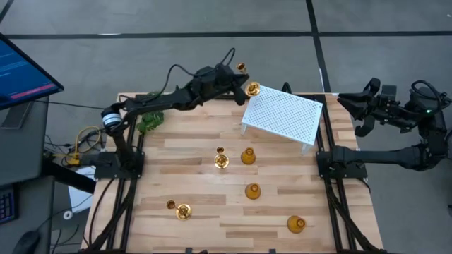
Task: Pick & Place candle stick holders
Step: Put the top gold candle holder on the shelf
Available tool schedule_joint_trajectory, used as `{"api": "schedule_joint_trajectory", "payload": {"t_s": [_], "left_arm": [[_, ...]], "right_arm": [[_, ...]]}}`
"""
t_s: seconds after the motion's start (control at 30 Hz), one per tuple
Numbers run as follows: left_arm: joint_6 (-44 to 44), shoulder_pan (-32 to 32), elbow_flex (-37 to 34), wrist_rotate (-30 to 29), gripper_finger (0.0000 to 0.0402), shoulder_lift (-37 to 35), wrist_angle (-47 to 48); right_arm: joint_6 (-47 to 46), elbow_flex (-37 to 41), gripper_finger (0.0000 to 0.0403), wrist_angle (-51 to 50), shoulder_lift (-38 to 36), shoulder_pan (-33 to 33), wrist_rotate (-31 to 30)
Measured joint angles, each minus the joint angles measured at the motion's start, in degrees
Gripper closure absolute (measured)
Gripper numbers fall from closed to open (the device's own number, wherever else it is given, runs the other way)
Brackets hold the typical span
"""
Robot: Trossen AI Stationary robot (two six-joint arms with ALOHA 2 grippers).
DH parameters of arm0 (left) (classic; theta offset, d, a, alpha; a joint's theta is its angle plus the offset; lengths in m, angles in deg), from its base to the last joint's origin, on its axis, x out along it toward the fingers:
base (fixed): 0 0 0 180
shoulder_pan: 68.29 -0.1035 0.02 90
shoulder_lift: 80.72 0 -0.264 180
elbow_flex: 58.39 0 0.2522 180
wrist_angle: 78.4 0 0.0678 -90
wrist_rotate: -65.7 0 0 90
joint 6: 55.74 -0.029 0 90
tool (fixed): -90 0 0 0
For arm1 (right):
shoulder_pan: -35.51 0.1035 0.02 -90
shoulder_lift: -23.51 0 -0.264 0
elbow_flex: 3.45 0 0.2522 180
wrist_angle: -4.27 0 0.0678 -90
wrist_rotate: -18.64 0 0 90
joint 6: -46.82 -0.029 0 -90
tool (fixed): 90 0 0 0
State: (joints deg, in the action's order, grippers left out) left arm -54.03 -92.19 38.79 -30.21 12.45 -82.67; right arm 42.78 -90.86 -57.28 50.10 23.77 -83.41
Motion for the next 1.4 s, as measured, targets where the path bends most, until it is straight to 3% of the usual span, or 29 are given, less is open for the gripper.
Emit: {"api": "schedule_joint_trajectory", "payload": {"t_s": [0.43, 1.4], "left_arm": [[-6.34, 0.28, 14.68, -0.51, 0.0387, 7.33, 12.53], [-7.48, 0.7, 21.03, 0.19, 0.0385, 18.46, 12.77]], "right_arm": [[0.05, 0.0, 0.0332, 0.04, 0.0, 0.01, 0.0], [0.0, 0.0, 0.0332, 0.26, 0.0, 0.0, 0.0]]}}
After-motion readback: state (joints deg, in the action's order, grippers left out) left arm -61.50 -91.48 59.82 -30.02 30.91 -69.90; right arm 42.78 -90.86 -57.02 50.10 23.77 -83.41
